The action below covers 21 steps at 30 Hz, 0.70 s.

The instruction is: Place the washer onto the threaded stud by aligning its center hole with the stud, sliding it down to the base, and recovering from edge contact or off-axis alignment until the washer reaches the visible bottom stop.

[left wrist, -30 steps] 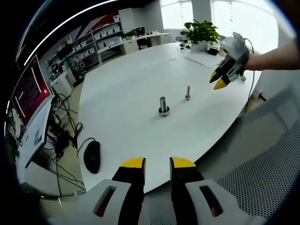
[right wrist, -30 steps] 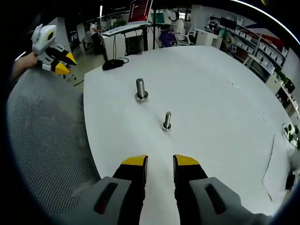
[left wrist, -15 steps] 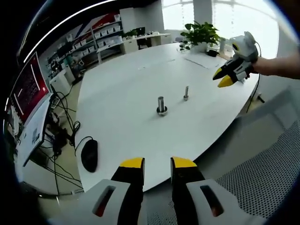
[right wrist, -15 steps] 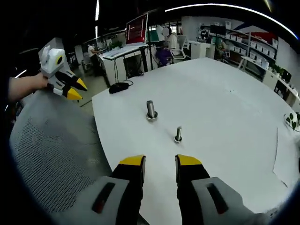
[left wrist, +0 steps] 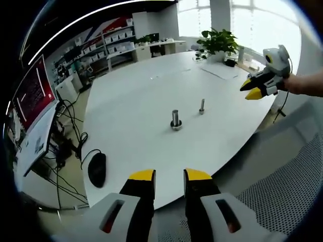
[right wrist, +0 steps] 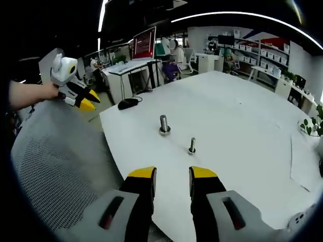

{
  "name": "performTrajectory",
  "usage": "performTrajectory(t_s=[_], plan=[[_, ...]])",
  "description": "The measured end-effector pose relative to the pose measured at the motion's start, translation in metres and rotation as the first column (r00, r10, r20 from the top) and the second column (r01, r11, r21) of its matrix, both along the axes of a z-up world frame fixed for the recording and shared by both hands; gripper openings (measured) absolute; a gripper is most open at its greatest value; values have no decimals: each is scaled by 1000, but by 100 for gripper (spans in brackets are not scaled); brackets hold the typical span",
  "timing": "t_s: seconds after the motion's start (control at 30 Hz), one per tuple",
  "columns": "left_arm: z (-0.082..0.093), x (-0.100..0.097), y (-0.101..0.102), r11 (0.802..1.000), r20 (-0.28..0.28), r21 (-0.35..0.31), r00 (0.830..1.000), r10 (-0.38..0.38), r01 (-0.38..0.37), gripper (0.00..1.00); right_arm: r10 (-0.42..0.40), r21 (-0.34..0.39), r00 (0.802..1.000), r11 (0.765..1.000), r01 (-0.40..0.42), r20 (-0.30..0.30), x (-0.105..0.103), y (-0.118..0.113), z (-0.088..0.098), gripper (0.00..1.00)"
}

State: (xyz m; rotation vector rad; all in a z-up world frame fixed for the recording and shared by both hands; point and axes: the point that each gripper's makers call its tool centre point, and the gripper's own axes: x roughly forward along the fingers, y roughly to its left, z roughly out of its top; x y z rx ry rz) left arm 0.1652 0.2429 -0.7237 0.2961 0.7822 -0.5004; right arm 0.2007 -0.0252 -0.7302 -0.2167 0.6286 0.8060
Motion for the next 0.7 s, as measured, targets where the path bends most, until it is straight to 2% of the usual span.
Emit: performTrajectory(t_s=[0.03, 0.2, 0.3, 0.43, 0.57, 0.7], plan=[[0, 0, 0, 1000, -1, 0, 1000, 0, 0, 20, -7, 23, 1000, 1000, 6, 20, 0, 2, 4, 29], [2, 1, 0, 1000, 8, -10, 1000, 6, -6, 20, -60, 75, 998, 995, 60, 0, -4, 4, 7, 30], [2, 1, 1, 1000, 5, -15, 1000, 11, -11, 20, -87, 86, 994, 992, 92, -60, -11, 4, 5, 30], [2, 2, 0, 1000, 5, -16, 1000, 8, -8, 20, -66, 95, 997, 993, 70, -44, -18, 13, 16, 30], [4, 3, 3, 1000, 13, -18, 1000, 21, -20, 20, -64, 136, 995, 988, 74, -76, -30, 23, 20, 30], [6, 4, 3, 999, 24, -24, 999, 27, -26, 20, -64, 139, 994, 987, 76, -91, -43, 26, 18, 30]])
